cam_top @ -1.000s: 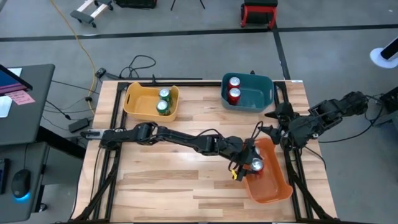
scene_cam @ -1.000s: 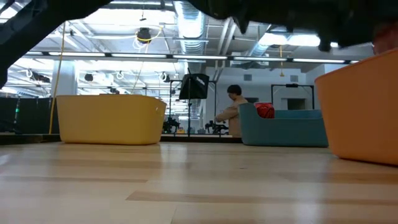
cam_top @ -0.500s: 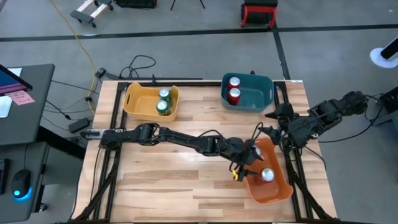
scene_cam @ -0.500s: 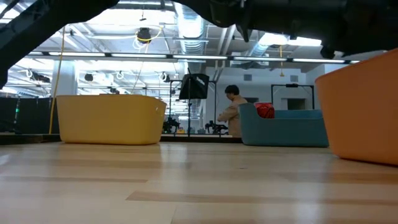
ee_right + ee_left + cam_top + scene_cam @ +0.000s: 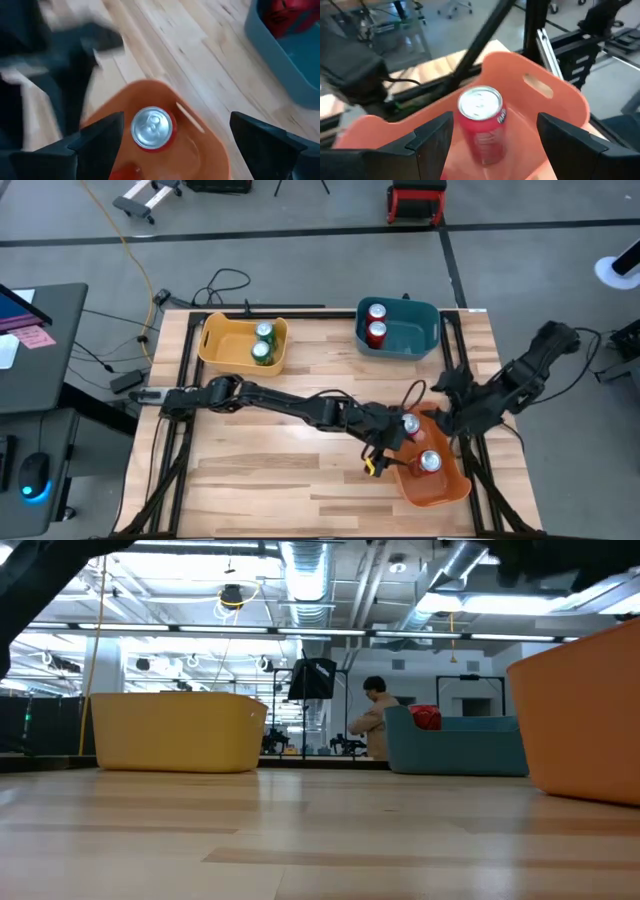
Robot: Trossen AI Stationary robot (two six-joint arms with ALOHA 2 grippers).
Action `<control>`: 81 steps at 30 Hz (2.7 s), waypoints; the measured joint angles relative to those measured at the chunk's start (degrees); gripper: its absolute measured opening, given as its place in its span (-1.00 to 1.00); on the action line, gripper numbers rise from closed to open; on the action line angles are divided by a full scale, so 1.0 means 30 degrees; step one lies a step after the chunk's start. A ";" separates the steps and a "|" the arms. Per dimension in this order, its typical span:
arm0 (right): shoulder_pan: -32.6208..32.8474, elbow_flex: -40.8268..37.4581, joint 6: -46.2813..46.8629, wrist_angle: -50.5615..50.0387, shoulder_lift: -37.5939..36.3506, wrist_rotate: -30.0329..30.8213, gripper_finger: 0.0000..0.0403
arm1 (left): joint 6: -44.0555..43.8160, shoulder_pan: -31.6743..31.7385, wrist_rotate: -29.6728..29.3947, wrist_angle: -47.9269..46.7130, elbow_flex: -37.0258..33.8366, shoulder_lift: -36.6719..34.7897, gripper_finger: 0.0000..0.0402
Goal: Sort soda cans
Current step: Put the red soda can into the orange bin
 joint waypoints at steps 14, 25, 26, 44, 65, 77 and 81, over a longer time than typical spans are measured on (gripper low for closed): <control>0.4242 0.0000 0.2610 0.0102 0.2819 -0.0139 0.91 | -0.0265 -0.0270 -0.3298 -0.2725 0.0036 -0.3834 0.15; 0.5596 0.0000 0.4264 0.0195 0.4989 0.2008 0.91 | -0.1331 -0.0193 -0.5295 -0.2433 0.0029 -0.4140 -0.04; 0.5739 0.0000 0.4413 0.0239 0.5154 0.1937 0.91 | -0.1357 -0.0276 -0.5322 -0.2440 0.0029 -0.4140 -0.06; 0.7661 0.0000 0.5986 0.0852 0.7676 0.1764 0.91 | -0.3587 -0.1969 -0.7793 1.3563 -1.8379 -1.0244 -0.33; 0.5775 0.0000 0.5050 0.0708 0.6431 -0.4241 0.91 | -0.6477 -0.0315 -1.0214 2.1135 -2.8271 -1.1907 -0.33; 0.5132 0.0000 0.4794 0.2138 0.6409 -0.5194 0.91 | -0.8314 0.0197 -1.0418 1.9797 -3.0039 -1.2825 0.00; 0.5018 0.0000 0.4525 0.3119 0.6409 -0.5201 0.93 | -0.8920 0.0197 -1.0425 1.8885 -3.0031 -1.2832 0.17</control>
